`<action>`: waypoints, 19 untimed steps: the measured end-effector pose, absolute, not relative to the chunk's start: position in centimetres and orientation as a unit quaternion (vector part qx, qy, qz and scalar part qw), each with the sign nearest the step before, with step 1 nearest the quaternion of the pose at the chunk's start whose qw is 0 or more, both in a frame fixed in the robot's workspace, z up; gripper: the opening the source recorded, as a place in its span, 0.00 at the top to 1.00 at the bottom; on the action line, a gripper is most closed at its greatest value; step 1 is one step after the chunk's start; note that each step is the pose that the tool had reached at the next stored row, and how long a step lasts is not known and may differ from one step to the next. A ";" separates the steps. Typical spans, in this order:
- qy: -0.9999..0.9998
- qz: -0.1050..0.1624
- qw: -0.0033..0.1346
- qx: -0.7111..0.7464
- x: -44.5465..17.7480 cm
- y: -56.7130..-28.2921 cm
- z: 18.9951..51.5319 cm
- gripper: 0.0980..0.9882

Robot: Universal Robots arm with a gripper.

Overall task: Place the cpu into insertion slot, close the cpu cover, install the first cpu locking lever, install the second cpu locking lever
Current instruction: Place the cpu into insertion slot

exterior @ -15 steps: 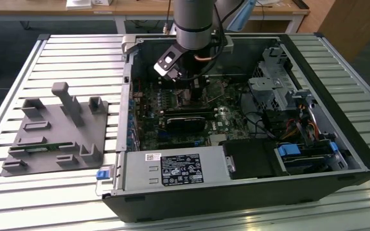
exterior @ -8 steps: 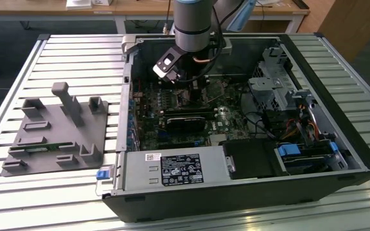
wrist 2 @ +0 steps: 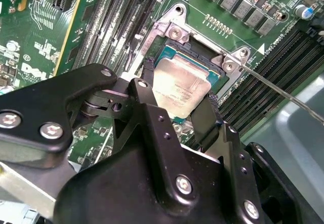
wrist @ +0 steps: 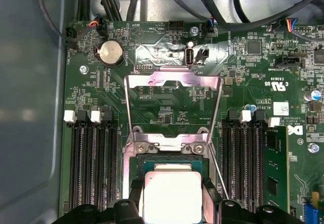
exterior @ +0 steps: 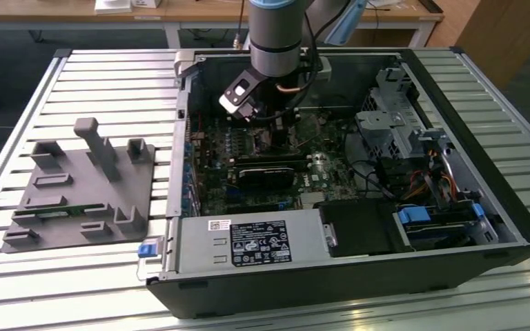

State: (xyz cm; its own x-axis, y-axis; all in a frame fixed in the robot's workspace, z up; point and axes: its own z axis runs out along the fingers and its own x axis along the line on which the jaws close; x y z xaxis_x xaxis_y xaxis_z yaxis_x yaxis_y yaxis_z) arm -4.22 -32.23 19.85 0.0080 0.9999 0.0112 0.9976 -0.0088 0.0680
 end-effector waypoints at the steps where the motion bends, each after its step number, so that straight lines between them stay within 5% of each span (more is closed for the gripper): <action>1: 0.704 0.028 0.020 0.709 -4.2 -32.2 19.8 0.50; 19: 0.708 0.026 0.018 0.705 -4.1 -32.0 19.1 0.50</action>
